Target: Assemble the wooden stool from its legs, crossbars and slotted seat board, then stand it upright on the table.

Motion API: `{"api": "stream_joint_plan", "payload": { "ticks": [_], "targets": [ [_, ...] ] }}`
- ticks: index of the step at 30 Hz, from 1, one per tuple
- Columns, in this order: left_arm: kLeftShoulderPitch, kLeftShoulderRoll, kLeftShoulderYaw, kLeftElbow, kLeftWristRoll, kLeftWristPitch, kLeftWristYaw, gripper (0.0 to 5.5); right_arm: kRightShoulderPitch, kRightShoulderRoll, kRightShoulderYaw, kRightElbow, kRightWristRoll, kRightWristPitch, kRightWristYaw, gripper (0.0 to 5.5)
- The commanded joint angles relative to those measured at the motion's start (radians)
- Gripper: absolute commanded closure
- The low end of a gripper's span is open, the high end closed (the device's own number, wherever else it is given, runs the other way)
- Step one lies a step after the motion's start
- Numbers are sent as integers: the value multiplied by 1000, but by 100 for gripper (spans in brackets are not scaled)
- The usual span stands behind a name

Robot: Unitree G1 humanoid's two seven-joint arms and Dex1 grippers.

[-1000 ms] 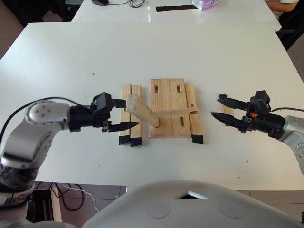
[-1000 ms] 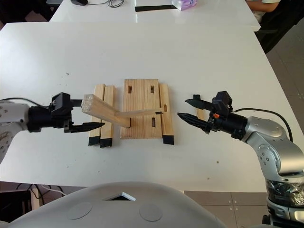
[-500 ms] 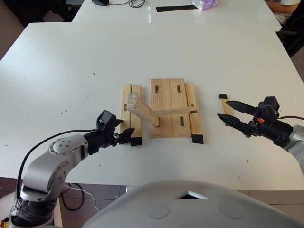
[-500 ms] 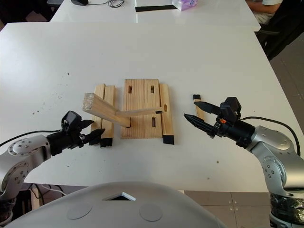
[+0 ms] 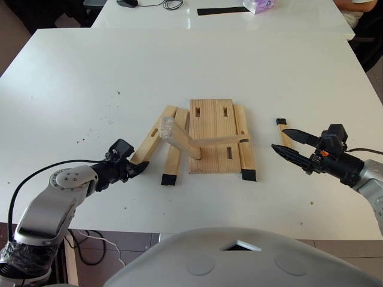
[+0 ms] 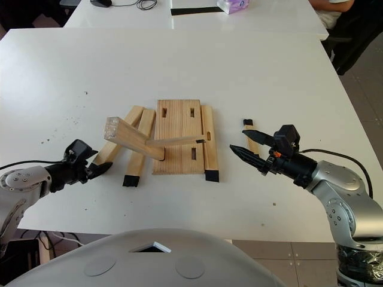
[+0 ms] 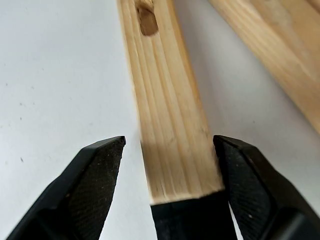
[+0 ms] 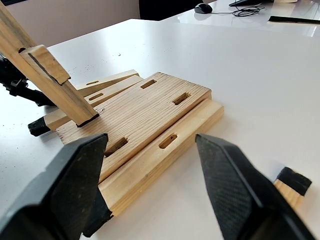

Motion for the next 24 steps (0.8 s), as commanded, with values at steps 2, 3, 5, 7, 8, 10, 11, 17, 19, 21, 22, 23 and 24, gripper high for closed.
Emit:
{"api": "stream_joint_plan", "payload": {
  "ticks": [2, 3, 5, 7, 8, 10, 11, 17, 19, 21, 22, 23, 24],
  "targets": [
    [-43, -35, -3, 40, -27, 44, -13, 222, -8, 5, 10, -1, -20, -14, -10, 227],
    [-54, -50, -2, 49, -34, 56, -10, 222, -12, 4, 12, 2, -23, -15, -9, 227],
    [-72, -79, 0, 64, -47, 82, -3, 222, -21, 2, 16, 7, -25, -15, -7, 227],
    [-84, -93, -12, 85, -33, 89, 8, 222, -26, 0, 18, 10, -25, -15, -6, 227],
    [-86, -100, -16, 95, -26, 92, 16, 222, -30, -1, 20, 12, -26, -15, -5, 227],
    [-88, -109, -30, 118, -5, 92, 34, 222, -37, -3, 25, 16, -30, -16, -2, 227],
    [-86, -109, -38, 124, 2, 91, 37, 222, -38, -4, 27, 15, -30, -15, -2, 227],
    [-59, -118, -23, 130, -14, 67, 14, 313, -48, -7, 26, 21, -31, -13, -1, 227],
    [-66, -127, -26, 134, -21, 67, 10, 341, -51, -4, 29, 22, -33, -14, -4, 227],
    [-76, -144, -27, 144, -27, 67, 9, 346, -56, -1, 34, 23, -34, -15, -7, 227],
    [-83, -154, -27, 153, -29, 65, 11, 346, -58, 1, 36, 24, -35, -16, -8, 227],
    [-91, -167, -23, 164, -30, 58, 14, 346, -63, 3, 38, 28, -36, -17, -10, 227],
    [-101, -181, -14, 176, -36, 56, 19, 346, -69, 5, 41, 32, -37, -18, -11, 227]
  ]
}}
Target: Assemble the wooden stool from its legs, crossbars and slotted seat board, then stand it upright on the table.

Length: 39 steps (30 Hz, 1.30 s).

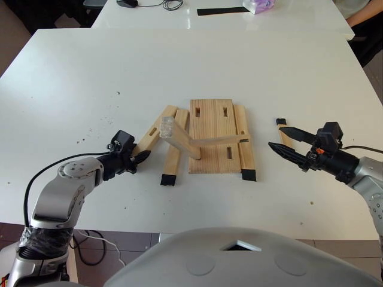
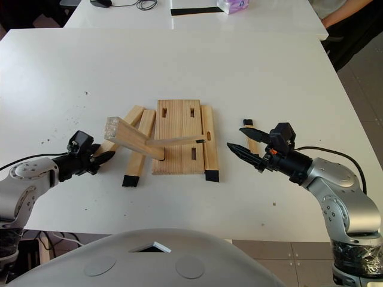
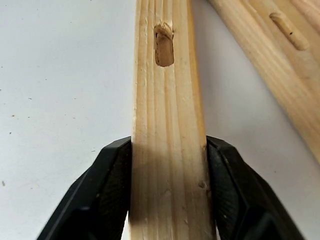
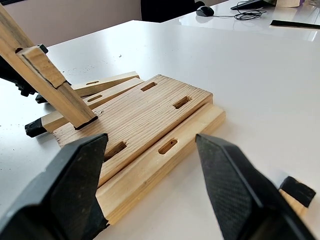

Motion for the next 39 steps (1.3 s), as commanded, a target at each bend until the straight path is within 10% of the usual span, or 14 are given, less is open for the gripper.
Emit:
{"api": "stream_joint_plan", "payload": {
  "ticks": [1, 12, 21, 39],
  "targets": [
    [-14, -55, -4, 67, -21, 16, 2, 346, -31, 1, 6, 15, -13, -9, -9, 227],
    [-441, -133, 248, 159, -164, -166, 19, 346, -166, -34, -70, 117, 44, 0, 22, 227],
    [-592, -50, 351, -137, -692, -60, -162, 346, -535, -111, -207, 152, 515, 269, 13, 227],
    [-482, -9, 212, -258, -974, -47, -157, 346, -908, -46, 47, 67, 900, 444, -142, 227]
  ]
}}
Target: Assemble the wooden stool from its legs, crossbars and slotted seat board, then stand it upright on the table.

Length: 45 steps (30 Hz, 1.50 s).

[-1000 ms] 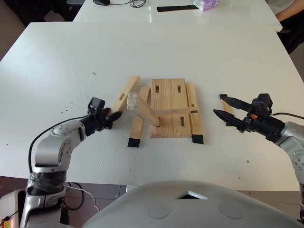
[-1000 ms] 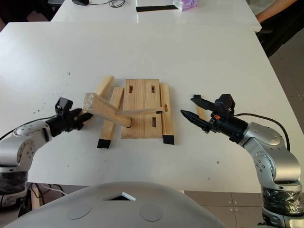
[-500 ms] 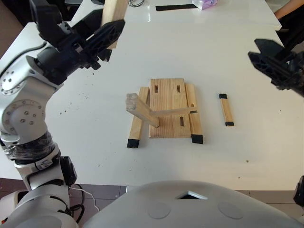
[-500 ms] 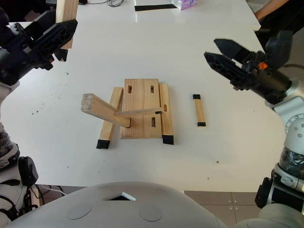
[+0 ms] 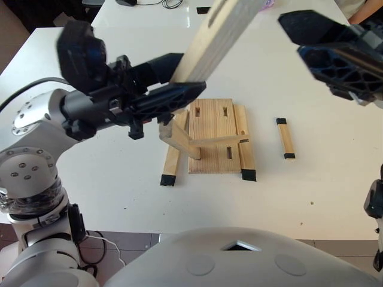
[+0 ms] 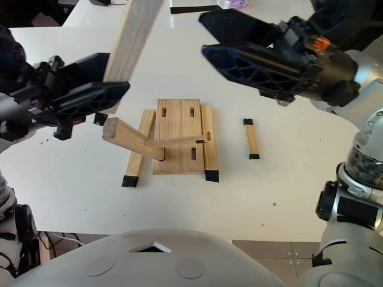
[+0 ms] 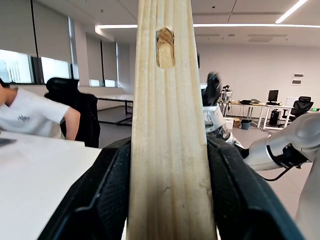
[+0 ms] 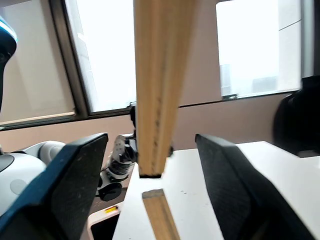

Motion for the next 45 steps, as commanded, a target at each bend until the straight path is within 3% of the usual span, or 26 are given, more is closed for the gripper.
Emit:
{"api": "stream_joint_plan", "payload": {
  "ticks": [1, 27, 35, 45],
  "targets": [
    [15, 16, -20, -16, 12, -19, -22, 346, -60, 25, 47, 5, -13, 9, -8, 227],
    [47, 38, -117, -57, 90, -67, -70, 346, -114, 41, 117, 38, -118, 37, 107, 227],
    [47, 41, -126, -54, 110, -73, -73, 346, -89, 35, 119, 12, -154, 36, 141, 343],
    [41, 54, -125, -43, 99, -64, -80, 346, -65, 32, 131, -12, -215, 26, 175, 344]
  ]
}}
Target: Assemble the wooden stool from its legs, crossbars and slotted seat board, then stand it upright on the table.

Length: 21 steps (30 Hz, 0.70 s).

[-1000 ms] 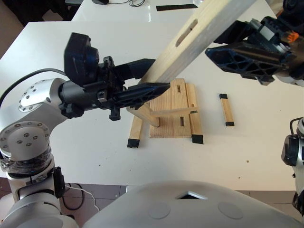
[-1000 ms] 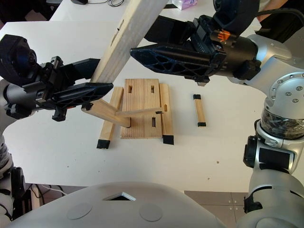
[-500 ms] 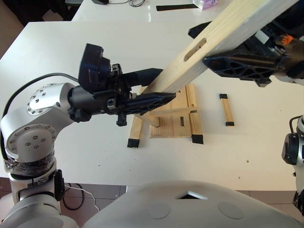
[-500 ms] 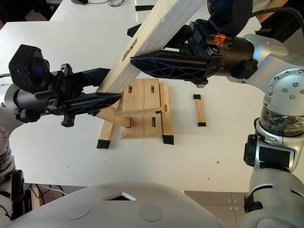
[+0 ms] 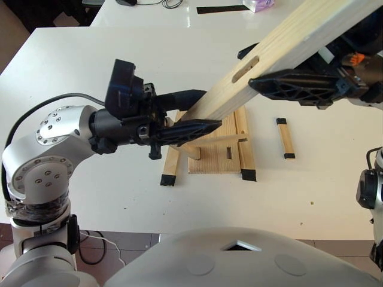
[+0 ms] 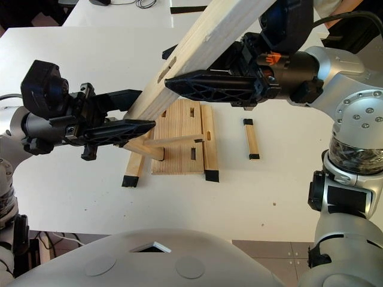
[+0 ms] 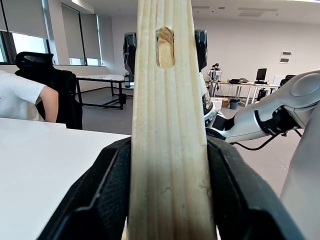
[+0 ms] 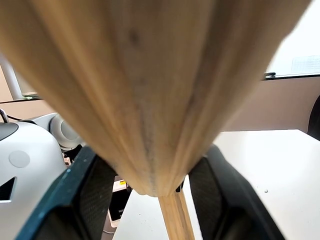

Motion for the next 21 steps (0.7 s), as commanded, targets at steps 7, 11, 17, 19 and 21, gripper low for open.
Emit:
{"api": "stream_joint_plan", "payload": {
  "ticks": [7, 11, 17, 19, 21],
  "targets": [
    [-64, 2, -10, 66, -54, 39, 109, 267, -49, 67, -13, 20, -14, -29, -84, 346],
    [-104, -28, -13, 103, -39, 23, 176, 202, -52, 69, -25, 24, -46, -43, -89, 346],
    [-163, -55, 46, 133, -184, 13, 246, 178, -38, -16, -24, 42, -210, -111, 4, 346],
    [-185, -54, 63, 146, -214, 9, 267, 178, -16, -47, -13, 49, -297, -157, 50, 346],
    [-208, -52, 76, 167, -228, 3, 289, 178, 5, -72, -9, 67, -372, -199, 86, 346]
  ]
}}
